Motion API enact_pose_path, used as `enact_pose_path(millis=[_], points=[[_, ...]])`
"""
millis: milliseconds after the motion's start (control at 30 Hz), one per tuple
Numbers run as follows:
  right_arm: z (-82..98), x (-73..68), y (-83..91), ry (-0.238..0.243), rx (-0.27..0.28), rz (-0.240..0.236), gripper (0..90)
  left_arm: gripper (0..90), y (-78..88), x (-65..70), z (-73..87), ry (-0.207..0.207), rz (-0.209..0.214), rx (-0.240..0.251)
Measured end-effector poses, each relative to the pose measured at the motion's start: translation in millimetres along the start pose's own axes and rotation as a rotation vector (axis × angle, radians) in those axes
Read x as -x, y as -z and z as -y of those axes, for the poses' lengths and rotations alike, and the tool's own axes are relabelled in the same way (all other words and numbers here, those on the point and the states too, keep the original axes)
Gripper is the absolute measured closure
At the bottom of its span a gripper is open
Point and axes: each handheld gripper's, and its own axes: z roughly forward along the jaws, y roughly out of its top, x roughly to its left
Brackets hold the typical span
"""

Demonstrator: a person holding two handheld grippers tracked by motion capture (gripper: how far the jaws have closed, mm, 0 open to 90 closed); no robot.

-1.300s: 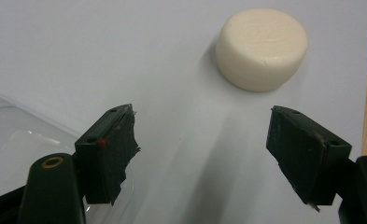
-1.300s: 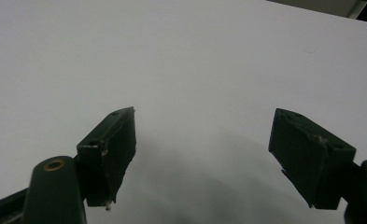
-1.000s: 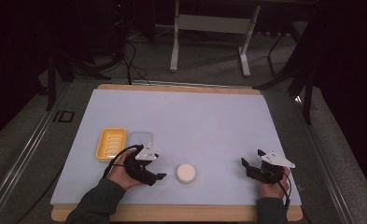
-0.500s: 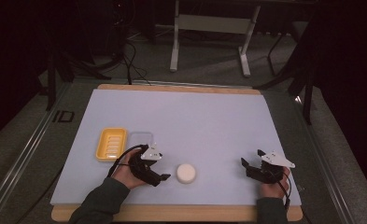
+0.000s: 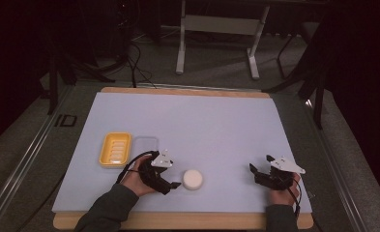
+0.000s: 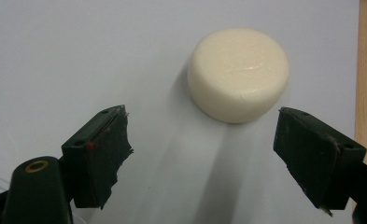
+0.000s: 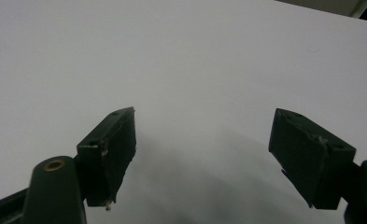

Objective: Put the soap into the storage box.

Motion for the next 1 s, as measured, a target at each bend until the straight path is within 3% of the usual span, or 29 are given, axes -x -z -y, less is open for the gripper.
enact_pose_path(millis=[267,1000], points=[[0.0,0.0,-0.2,0.002,-0.001,0.000,22.5,18.6,-3.7,1.2,-3.6,-0.008,0.033,0.006],[0.1,0.0,0.1,0.003,0.002,-0.002,22.5,17.2,-16.0,7.5,-11.6,-0.032,0.048,-0.003]])
